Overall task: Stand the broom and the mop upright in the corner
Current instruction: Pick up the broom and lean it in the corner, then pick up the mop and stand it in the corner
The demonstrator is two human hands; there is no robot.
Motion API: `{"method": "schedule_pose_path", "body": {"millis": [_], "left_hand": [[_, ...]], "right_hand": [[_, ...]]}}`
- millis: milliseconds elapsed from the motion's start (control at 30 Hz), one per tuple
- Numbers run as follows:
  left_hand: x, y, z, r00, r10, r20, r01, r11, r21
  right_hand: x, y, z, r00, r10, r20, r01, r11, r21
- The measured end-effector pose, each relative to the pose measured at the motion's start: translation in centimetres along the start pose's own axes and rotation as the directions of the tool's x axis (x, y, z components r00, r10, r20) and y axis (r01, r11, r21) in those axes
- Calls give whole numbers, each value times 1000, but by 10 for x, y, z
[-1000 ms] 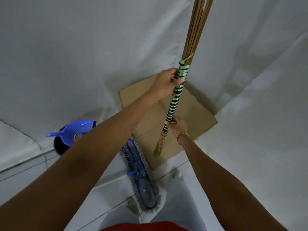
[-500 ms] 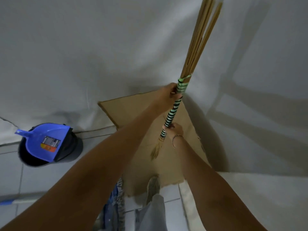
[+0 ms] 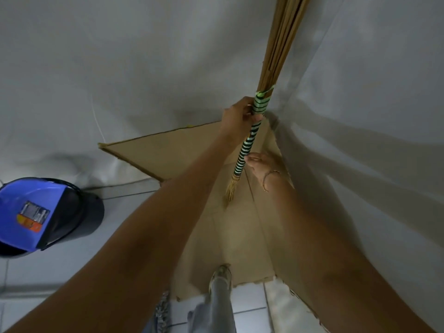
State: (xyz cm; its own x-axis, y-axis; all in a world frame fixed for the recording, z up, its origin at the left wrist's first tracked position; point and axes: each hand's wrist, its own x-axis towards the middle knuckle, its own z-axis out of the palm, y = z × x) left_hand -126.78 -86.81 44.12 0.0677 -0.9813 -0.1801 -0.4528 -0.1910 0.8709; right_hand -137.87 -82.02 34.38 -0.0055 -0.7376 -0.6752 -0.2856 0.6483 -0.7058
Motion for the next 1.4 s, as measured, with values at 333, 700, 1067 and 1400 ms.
{"method": "schedule_pose_path", "body": {"millis": [333,700,1067,1400], "left_hand": [[-28,-17,4,986,-66,153,22,962,273],[-263,-30,-116,881,-269,390,-18,804,594],[-568,-40,-280,867,-186,462,-274,595,755],[-710,-53,-336,904,-100,415,-261,640,723]], "right_hand": [[-28,-1,-5,980,-128,-155,88,967,-239],[-279,44,48,986,-125,108,164,710,-685],[-608,128,175,995,-95,41,95,685,-722],[-743,181,252,993,-74,91,118,649,-752]]}}
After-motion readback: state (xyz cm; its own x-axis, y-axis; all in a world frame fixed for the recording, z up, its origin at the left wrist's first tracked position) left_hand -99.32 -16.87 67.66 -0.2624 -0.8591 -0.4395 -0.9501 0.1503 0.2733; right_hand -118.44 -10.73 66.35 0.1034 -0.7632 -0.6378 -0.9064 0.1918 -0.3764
